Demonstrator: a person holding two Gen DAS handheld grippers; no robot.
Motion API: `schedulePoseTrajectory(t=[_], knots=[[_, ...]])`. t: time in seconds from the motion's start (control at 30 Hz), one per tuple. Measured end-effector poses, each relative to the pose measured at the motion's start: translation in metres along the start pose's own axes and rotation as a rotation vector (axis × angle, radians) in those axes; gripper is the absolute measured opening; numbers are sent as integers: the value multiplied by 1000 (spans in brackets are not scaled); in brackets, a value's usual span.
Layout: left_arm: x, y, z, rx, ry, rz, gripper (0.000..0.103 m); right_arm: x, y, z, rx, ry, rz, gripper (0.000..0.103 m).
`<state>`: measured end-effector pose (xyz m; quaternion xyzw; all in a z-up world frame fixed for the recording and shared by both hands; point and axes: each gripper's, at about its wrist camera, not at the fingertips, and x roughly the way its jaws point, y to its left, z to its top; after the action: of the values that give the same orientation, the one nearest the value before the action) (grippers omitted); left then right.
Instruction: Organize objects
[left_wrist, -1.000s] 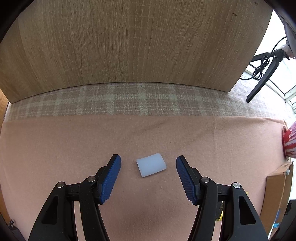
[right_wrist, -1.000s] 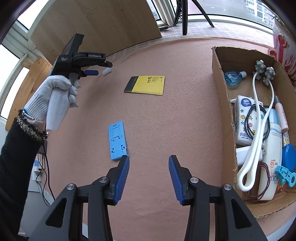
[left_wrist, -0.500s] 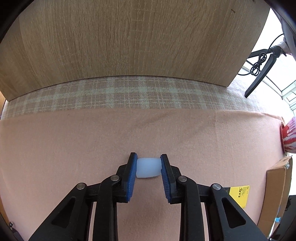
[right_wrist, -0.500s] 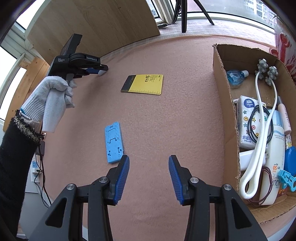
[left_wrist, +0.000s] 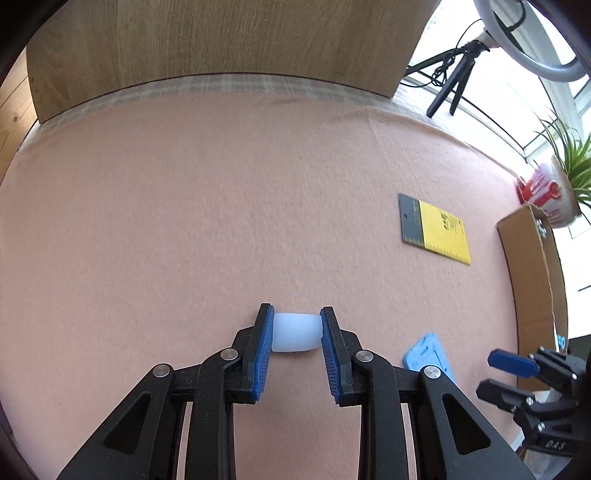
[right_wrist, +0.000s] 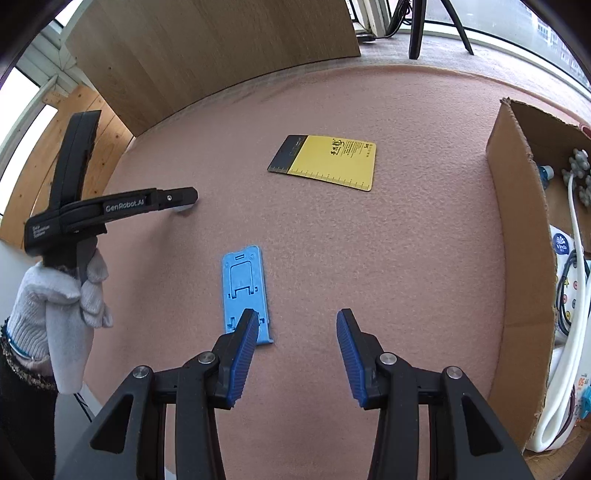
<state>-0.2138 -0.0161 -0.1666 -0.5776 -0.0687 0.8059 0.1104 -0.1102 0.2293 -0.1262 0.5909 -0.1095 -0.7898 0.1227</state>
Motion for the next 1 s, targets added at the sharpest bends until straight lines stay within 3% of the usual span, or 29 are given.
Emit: schedulePoseTrajectory(t=[0.37, 0.73, 0.8, 0.87, 1.0], knots=[[-27, -21, -79, 59, -21, 53, 29, 28, 31, 2, -90, 17, -57, 48], [-27, -21, -84, 96, -25, 77, 33, 35, 47, 2, -155, 4, -112, 56], [-27, -20, -84, 94, -26, 65, 38, 37, 51, 3, -173, 1, -130, 57], [-26, -22, -84, 104, -25, 58, 49, 38, 53, 2, -187, 0, -144, 58], [-24, -25, -85, 114, -26, 64, 53, 40, 57, 2, -215, 1, -163, 58]])
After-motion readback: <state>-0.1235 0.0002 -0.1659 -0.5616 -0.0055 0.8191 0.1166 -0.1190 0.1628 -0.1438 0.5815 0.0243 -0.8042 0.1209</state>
